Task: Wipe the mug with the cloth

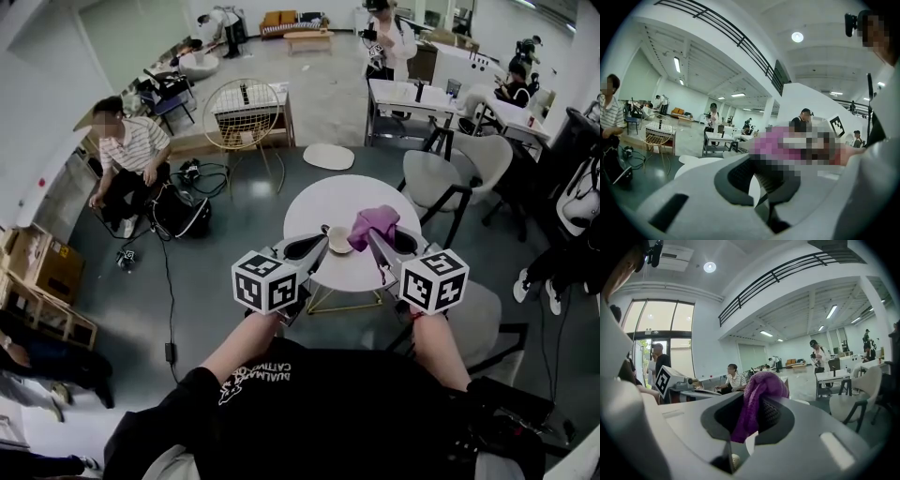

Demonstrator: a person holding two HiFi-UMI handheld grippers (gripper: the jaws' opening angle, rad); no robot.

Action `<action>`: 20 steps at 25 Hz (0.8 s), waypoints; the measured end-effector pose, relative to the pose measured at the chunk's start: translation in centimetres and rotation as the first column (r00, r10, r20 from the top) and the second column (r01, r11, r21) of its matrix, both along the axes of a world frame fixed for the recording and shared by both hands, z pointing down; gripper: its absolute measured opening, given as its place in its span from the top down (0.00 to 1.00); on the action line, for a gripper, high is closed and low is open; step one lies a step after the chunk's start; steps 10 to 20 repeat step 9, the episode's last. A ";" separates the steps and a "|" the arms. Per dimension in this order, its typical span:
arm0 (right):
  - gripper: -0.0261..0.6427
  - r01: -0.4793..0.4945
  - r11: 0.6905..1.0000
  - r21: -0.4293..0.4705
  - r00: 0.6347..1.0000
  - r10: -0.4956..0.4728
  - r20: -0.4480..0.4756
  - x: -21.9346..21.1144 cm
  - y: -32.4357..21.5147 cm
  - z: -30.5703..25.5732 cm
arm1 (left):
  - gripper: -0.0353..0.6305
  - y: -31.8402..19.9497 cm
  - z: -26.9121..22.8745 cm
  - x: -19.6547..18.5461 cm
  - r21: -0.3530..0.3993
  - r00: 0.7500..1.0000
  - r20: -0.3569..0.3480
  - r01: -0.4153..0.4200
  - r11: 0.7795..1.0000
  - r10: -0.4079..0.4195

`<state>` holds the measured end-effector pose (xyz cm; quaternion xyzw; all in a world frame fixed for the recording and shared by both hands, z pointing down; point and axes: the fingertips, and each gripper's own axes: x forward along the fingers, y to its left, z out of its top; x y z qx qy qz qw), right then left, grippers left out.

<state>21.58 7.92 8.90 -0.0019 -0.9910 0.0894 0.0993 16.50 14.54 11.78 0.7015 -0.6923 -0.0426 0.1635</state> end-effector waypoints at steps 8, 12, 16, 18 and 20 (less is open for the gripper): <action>0.86 0.001 1.000 0.006 1.000 -0.001 0.001 -0.2 -0.1 -0.1 | 0.94 -0.2 -0.2 -0.3 0.004 1.000 0.000 0.004 1.000 -0.004; 0.86 0.001 1.000 0.007 1.000 -0.001 0.000 -0.3 -0.2 -0.1 | 0.94 -0.2 -0.3 -0.4 0.007 1.000 0.000 0.005 1.000 -0.005; 0.86 0.001 1.000 0.007 1.000 -0.001 0.000 -0.3 -0.2 -0.1 | 0.94 -0.2 -0.3 -0.4 0.007 1.000 0.000 0.005 1.000 -0.005; 0.86 0.001 1.000 0.007 1.000 -0.001 0.000 -0.3 -0.2 -0.1 | 0.94 -0.2 -0.3 -0.4 0.007 1.000 0.000 0.005 1.000 -0.005; 0.86 0.001 1.000 0.007 1.000 -0.001 0.000 -0.3 -0.2 -0.1 | 0.94 -0.2 -0.3 -0.4 0.007 1.000 0.000 0.005 1.000 -0.005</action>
